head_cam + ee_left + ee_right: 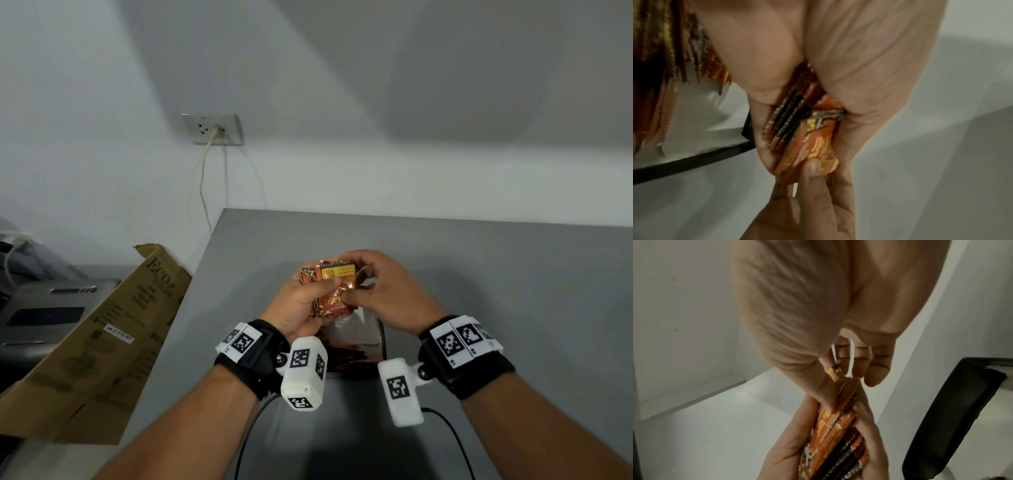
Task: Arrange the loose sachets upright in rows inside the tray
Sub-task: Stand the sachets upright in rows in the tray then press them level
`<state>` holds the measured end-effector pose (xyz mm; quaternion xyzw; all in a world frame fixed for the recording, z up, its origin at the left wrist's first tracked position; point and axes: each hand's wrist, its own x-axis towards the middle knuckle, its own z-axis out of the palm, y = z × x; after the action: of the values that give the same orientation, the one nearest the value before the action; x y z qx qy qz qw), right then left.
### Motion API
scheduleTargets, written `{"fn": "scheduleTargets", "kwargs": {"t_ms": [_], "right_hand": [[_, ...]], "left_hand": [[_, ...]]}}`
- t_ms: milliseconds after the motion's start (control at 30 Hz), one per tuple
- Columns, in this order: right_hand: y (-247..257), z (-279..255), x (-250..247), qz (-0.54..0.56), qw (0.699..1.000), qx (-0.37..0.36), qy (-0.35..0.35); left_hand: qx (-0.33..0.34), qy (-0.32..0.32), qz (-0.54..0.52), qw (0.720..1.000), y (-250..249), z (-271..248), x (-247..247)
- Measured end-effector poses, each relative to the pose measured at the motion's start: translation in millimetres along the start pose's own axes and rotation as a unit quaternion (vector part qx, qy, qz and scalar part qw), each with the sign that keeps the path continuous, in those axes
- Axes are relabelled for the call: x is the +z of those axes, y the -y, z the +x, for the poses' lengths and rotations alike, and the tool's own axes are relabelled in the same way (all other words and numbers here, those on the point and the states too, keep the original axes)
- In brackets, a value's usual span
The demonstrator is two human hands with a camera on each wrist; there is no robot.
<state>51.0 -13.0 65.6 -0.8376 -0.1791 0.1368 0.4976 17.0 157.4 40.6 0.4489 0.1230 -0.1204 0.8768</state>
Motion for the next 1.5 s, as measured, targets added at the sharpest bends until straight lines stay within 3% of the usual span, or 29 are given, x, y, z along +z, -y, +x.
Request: {"fn": "scheduleTargets", "kwargs": {"t_ms": [133,333,400,500,567,767,867,967,1100,1167,1267,1367,1433,1500], "right_hand": [[2.0,-1.2,0.4,0.019,0.998,-0.011,-0.058],[7.9,-4.2,1.4,0.099,0.995,0.024,-0.013],[6.3,-2.6,4.5,0.072,0.996,0.011,-0.056],[8.7,-2.8,2.7,0.031,0.983,-0.031,-0.178],[10.1,-3.9,-1.6,0.053,0.976,-0.045,-0.207],[3.9,-15.4,0.6,0.083,0.990,-0.030,-0.112],[0.3,-14.8,6.3,0.059,0.987,0.004,-0.147],[-2.0,-10.1,13.9,0.166,0.972,0.051,-0.157],[5.0,-8.6,16.0,0.256,0.956,0.109,-0.090],[5.7,-7.1,13.0,0.228,0.964,0.072,-0.115],[3.8,-7.8,4.6,0.067,0.978,-0.043,-0.195],[-3.3,-14.3,9.3,-0.059,0.977,-0.156,-0.135],[-11.6,-17.6,14.6,-0.097,0.976,-0.165,-0.107],[-15.5,-19.1,12.4,-0.053,0.983,-0.147,-0.102]], "left_hand": [[-0.007,0.010,-0.018,1.000,2.5,-3.0,-2.1],[-0.013,0.023,-0.060,0.998,5.4,-7.7,-6.6],[-0.016,0.023,-0.072,0.997,6.4,-7.4,-7.0],[-0.016,0.002,-0.085,0.996,7.8,-6.8,-9.3],[-0.019,-0.013,-0.084,0.996,8.0,-7.2,-10.9],[-0.005,-0.019,-0.063,0.998,7.1,-7.2,-11.8],[0.008,-0.017,-0.060,0.998,8.8,-6.5,-11.5],[0.019,-0.010,-0.052,0.998,10.4,-5.9,-10.3],[0.026,-0.001,-0.032,0.999,13.1,-7.1,-8.8],[0.018,-0.004,-0.028,0.999,13.8,-6.4,-9.9],[-0.026,-0.059,-0.061,0.996,10.0,-4.0,-12.7],[-0.035,-0.055,-0.050,0.997,3.7,-1.7,-12.6],[-0.016,-0.074,-0.008,0.997,-0.5,0.8,-12.2],[0.008,-0.101,0.031,0.994,-6.8,3.0,-12.9]]}}
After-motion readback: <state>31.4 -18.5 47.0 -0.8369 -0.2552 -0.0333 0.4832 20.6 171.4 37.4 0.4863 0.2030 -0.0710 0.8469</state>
